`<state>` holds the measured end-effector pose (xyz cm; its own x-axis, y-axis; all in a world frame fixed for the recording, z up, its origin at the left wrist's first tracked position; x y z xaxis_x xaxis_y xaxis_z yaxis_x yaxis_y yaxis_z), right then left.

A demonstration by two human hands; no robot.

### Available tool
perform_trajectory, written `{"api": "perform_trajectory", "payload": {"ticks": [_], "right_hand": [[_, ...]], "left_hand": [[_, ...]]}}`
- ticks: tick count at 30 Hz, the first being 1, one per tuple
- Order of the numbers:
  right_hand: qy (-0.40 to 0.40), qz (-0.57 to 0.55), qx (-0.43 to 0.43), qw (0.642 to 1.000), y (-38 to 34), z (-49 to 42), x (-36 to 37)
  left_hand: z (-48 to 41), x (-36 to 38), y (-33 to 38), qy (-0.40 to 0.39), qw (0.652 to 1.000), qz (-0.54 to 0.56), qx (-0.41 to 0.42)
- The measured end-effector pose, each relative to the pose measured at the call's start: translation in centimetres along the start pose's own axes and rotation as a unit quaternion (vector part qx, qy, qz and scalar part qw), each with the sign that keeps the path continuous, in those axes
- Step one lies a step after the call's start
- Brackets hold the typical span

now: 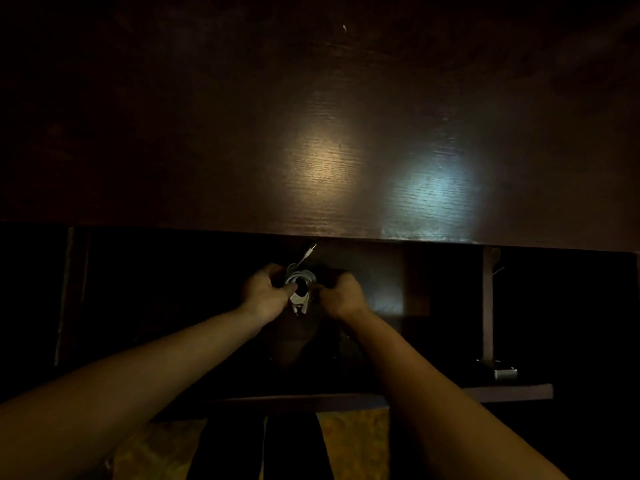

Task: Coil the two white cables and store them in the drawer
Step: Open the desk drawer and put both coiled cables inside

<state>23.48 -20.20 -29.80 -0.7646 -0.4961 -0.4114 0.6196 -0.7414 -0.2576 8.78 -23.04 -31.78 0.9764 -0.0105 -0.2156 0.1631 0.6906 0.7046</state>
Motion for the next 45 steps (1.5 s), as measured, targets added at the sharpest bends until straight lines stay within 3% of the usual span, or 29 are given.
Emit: {"api": "perform_trajectory", "payload": {"ticks": [10, 18, 23, 27, 31, 34, 39, 45], "right_hand": [[-0.021, 0.063, -0.051, 0.997, -0.5, 3.3, -1.6], [0.015, -0.003, -0.067, 0.998, 0.7, 12.2, -5.6], [-0.035, -0.092, -0.042, 0.994, 2.9, 17.9, -6.2], [-0.083, -0.078, -0.020, 0.993, 5.3, 20.7, -5.1], [-0.105, -0.071, 0.041, 0.991, 8.0, 21.0, -3.5], [-0.117, -0.176, 0.084, 0.974, 9.1, 20.5, -2.6], [-0.134, -0.365, 0.119, 0.913, 9.5, 20.0, -1.1], [-0.135, -0.422, 0.121, 0.888, 9.4, 19.7, -0.6]], "left_hand": [[2.3, -2.3, 2.7, -0.070, 0.991, -0.113, -0.012], [11.2, -6.1, 8.1, -0.057, 0.973, -0.203, 0.090], [17.6, -6.2, 10.6, -0.039, 0.964, -0.206, 0.163], [21.0, -5.2, 8.9, -0.065, 0.968, -0.193, 0.148], [22.5, -4.5, 5.8, -0.082, 0.983, -0.149, 0.075], [22.8, -4.5, 3.9, -0.069, 0.995, -0.076, 0.000], [23.1, -3.6, 2.3, -0.052, 0.995, 0.053, -0.063], [23.0, -3.0, 1.9, -0.040, 0.979, 0.180, -0.090]]}}
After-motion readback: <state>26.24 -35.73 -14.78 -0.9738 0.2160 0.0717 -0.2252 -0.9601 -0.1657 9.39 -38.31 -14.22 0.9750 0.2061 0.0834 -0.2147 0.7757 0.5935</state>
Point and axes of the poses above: each hand's wrist, its own z-axis away from the middle knuckle, its own x-axis out of the palm, y = z × x, the point moved 3 cm from there along -z, towards the middle knuckle, and after that the axes turned 14 degrees about x, right-handed, at the moved point
